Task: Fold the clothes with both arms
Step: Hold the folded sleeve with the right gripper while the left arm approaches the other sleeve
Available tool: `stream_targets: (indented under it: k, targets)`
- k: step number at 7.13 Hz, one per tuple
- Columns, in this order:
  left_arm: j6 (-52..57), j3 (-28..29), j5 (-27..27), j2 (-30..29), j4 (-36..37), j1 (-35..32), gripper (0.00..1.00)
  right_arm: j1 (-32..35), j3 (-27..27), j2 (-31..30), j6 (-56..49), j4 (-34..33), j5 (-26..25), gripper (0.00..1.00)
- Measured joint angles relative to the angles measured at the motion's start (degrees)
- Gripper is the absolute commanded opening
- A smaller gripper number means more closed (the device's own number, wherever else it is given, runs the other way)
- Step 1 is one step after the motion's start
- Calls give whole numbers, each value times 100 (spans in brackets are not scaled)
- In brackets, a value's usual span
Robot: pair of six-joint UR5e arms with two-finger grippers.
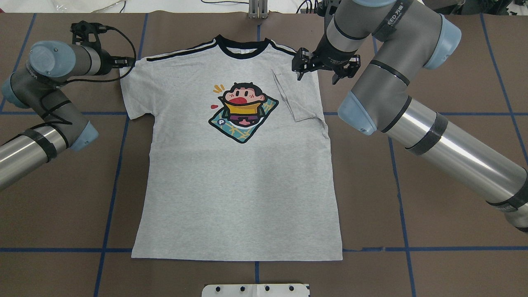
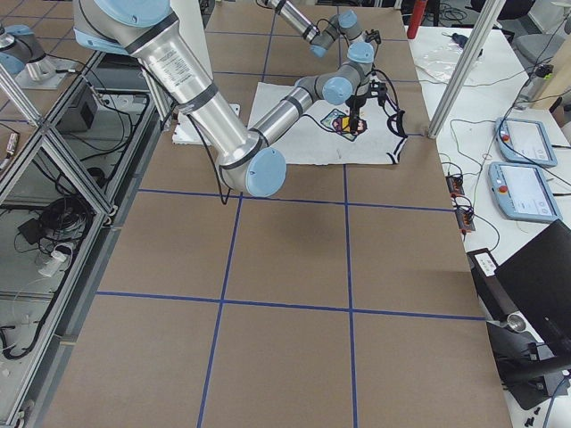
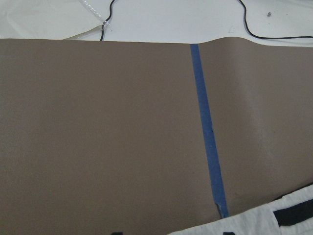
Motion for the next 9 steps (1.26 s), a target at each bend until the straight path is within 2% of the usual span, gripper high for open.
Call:
stream_targets:
  k: [3,4,5,6,8,9]
  targets:
    - [3,0,8,10,8,33,68,4,-7,-7,-38,1,-1,100]
    - [-1,0,9,12,9,45,64,6,-7,-7,-54,1,-1,100]
    - [-4,0,9,12,9,52,56,7,-8,-8,-62,1,-1,100]
    - [-11,0,7,12,9,55,42,7,-8,-8,-68,1,-1,100]
    - [-15,-5,1,15,11,63,34,7,-8,-8,-72,1,-1,100]
    - [-7,-10,1,18,17,65,26,7,-8,-8,-72,1,-1,100]
